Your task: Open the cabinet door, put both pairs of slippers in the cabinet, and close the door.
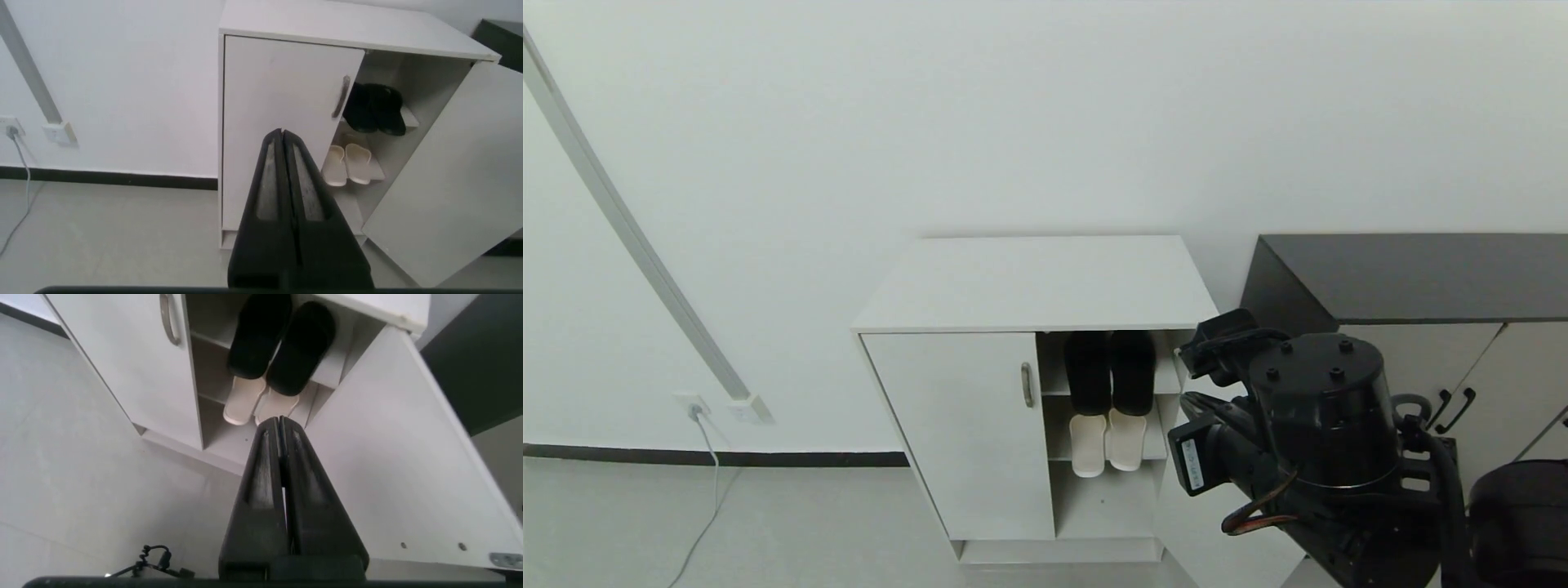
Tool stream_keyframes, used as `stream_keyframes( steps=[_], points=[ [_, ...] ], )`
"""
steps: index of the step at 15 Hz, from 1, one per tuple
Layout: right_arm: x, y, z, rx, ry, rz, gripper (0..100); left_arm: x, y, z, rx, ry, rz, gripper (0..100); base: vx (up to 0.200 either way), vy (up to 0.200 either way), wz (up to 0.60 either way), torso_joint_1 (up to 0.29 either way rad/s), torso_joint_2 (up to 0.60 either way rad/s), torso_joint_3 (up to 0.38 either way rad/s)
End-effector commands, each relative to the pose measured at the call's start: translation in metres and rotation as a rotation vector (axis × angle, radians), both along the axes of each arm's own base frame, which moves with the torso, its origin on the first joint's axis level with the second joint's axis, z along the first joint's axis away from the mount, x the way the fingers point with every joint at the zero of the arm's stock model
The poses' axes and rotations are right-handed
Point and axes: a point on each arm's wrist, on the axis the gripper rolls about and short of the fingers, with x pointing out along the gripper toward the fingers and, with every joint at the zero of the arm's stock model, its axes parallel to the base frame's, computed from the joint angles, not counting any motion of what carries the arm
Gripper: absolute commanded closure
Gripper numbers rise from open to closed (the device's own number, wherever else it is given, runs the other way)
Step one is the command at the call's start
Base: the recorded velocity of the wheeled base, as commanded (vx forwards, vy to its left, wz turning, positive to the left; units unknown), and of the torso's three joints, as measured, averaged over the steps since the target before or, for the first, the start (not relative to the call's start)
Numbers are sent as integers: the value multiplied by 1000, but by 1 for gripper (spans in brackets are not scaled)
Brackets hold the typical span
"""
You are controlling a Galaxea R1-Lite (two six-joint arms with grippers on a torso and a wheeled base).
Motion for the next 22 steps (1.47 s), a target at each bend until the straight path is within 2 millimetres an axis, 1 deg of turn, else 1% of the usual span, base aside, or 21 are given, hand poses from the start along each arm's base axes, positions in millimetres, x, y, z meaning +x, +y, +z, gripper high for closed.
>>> stream_keyframes(
  steps=[1,5,10,13,20,22],
  points=[
    [0,0,0,1,-1,0,100,0,0,0,0,1,1,100,0,0,0,188,-408,-227],
    [1,1,3,23,-16,0,100,0,0,0,0,1,1,100,0,0,0,154,-343,-183],
    [1,1,-1,2,-12,5,100,0,0,0,0,1,1,100,0,0,0,5,-11,-5],
    [1,2,-6,-17,-1,6,100,0,0,0,0,1,1,100,0,0,0,0,0,0],
    [1,1,-11,-38,6,9,100,0,0,0,0,1,1,100,0,0,-600,7,2,2],
    [1,1,-10,-38,5,9,100,0,0,0,0,1,1,100,0,0,0,0,0,0]
  ],
)
